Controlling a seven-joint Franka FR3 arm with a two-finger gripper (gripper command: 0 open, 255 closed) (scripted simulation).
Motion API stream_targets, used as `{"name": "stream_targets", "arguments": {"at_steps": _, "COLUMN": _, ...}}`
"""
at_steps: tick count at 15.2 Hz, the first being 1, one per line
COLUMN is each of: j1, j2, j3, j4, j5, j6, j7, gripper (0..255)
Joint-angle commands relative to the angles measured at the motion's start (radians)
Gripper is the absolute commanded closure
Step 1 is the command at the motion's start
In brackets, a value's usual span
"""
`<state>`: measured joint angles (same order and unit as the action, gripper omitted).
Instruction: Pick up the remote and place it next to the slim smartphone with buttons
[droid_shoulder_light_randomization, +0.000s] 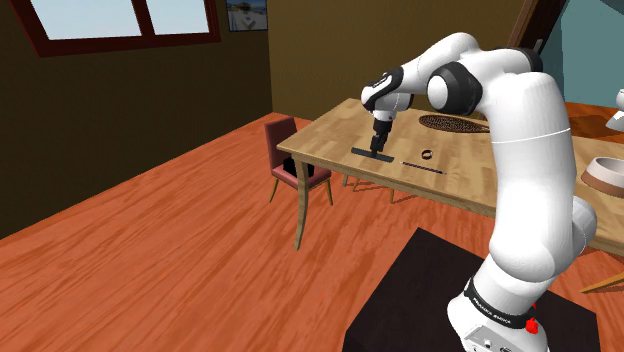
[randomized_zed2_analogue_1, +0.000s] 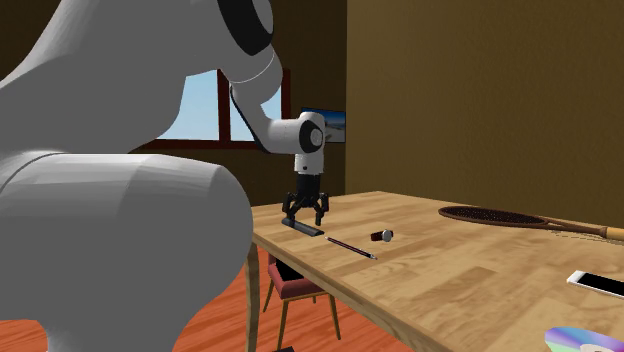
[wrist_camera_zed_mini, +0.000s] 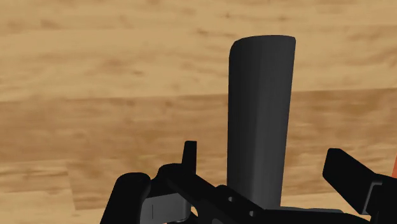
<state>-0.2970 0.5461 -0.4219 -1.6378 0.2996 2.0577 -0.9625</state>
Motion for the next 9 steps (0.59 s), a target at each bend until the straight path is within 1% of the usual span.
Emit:
{"name": "stream_targets", "arguments": {"at_steps": 1, "j1": 0.000, "j2": 0.000, "j3": 0.000, "j4": -0.001, "j5": 0.000, "j6": 0.002, "j7": 0.000, "gripper": 0}}
{"name": "stream_targets", "arguments": {"at_steps": 4, "j1": 0.000, "j2": 0.000, "j3": 0.000, "j4": -0.001, "j5": 0.000, "j6": 0.001, "j7": 0.000, "gripper": 0}}
{"name": "stream_targets", "arguments": {"at_steps": 5, "j1": 0.000, "j2": 0.000, "j3": 0.000, "j4": -0.001, "j5": 0.000, "j6": 0.001, "j7": 0.000, "gripper": 255}}
{"name": "stream_targets", "arguments": {"at_steps": 9, "j1": 0.001, "j2": 0.002, "j3": 0.001, "j4": 0.000, "j5": 0.001, "j6": 0.002, "j7": 0.001, "gripper": 255}}
